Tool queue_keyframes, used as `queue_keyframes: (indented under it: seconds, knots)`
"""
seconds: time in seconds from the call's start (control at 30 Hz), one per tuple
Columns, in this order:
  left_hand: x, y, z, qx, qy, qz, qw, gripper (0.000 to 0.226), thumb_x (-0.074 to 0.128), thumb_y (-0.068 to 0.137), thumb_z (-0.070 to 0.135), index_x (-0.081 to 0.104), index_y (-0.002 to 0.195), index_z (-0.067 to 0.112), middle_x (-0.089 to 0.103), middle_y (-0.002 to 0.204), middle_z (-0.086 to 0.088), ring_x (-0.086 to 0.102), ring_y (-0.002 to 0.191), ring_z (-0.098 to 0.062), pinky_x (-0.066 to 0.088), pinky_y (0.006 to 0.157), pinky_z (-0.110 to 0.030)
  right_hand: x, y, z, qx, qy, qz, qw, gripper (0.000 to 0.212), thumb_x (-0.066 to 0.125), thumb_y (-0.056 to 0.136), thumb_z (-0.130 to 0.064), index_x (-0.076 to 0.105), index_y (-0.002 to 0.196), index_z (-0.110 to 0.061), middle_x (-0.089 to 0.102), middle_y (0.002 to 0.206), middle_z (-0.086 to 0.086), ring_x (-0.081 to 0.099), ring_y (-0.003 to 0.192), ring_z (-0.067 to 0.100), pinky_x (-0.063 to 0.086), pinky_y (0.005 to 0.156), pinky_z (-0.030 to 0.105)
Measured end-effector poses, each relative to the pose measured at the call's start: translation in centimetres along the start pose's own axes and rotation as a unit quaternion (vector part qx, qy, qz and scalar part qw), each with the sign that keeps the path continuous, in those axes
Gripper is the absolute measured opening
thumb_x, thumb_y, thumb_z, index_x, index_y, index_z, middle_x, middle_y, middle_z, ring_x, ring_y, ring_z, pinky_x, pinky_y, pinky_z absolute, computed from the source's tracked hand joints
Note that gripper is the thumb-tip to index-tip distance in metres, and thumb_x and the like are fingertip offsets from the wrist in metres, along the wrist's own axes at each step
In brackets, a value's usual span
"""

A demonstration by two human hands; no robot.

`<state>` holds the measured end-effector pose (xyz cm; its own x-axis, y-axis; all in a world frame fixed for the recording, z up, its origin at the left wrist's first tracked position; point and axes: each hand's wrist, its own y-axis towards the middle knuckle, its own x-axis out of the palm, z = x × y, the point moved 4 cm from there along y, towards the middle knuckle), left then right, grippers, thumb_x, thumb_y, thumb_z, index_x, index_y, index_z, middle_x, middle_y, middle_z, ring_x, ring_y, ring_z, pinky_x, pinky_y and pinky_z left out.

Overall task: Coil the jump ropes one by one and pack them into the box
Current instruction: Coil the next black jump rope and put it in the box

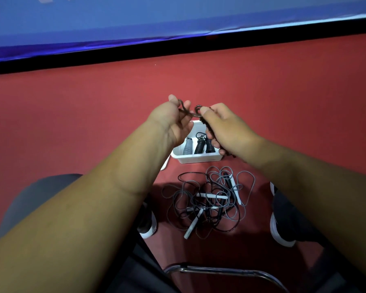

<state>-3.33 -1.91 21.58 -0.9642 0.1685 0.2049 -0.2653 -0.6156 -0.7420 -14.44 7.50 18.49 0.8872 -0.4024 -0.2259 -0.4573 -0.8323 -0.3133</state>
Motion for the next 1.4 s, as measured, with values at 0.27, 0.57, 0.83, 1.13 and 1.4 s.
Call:
queue_keyframes:
  seconds: [0.27,0.57,0.83,1.13,1.4]
  knots:
    - [0.9,-0.4,0.8,0.033,-0.067,-0.075,0.994,0.028,0.031,0.109,0.009,0.051,0.089,0.014,0.061,0.077,-0.001,0.071,0.079,-0.020,0.057,0.081,-0.046,-0.6,0.2,0.1,0.101,0.164,0.003,0.981,0.040,0.052,0.101,-0.062,0.056,0.114,-0.024,0.055,0.080,0.005,0.044,0.046,0.017,0.037,0.052,0.027]
    - [0.2,0.4,0.1,0.039,0.069,-0.064,0.995,0.007,0.053,0.109,0.018,0.057,0.109,0.023,0.069,0.069,0.005,0.064,0.053,-0.002,0.039,0.047,-0.016,-0.2,-0.3,0.0,0.086,0.177,-0.028,0.980,0.048,0.055,0.099,-0.060,0.059,0.122,-0.018,0.056,0.075,0.005,0.043,0.048,0.019,0.037,0.052,0.027]
    - [1.1,0.0,0.2,0.062,0.151,-0.117,0.980,0.029,0.042,0.109,0.004,0.067,0.098,0.013,0.064,0.061,0.003,0.051,0.049,-0.003,0.036,0.056,-0.017,-0.6,-0.7,-0.5,0.090,0.190,-0.051,0.976,0.039,0.049,0.104,-0.057,0.058,0.106,-0.020,0.055,0.069,0.005,0.040,0.048,0.020,0.035,0.052,0.027]
    - [1.1,-0.3,0.6,0.084,0.208,-0.197,0.954,0.032,0.040,0.109,0.002,0.068,0.095,0.014,0.064,0.073,-0.001,0.049,0.062,-0.008,0.041,0.061,-0.019,-1.1,-0.7,-0.5,0.110,0.189,-0.086,0.972,0.043,0.046,0.103,-0.062,0.057,0.110,-0.022,0.053,0.071,0.003,0.038,0.049,0.018,0.034,0.053,0.026]
    - [0.0,-0.3,0.8,0.104,0.195,-0.177,0.959,0.017,0.061,0.102,0.005,0.067,0.116,0.011,0.073,0.075,0.001,0.063,0.061,-0.006,0.044,0.055,-0.019,-1.8,-1.0,-1.1,0.143,0.147,-0.153,0.967,0.040,0.046,0.101,-0.065,0.052,0.111,-0.027,0.050,0.070,0.000,0.034,0.047,0.016,0.035,0.050,0.025]
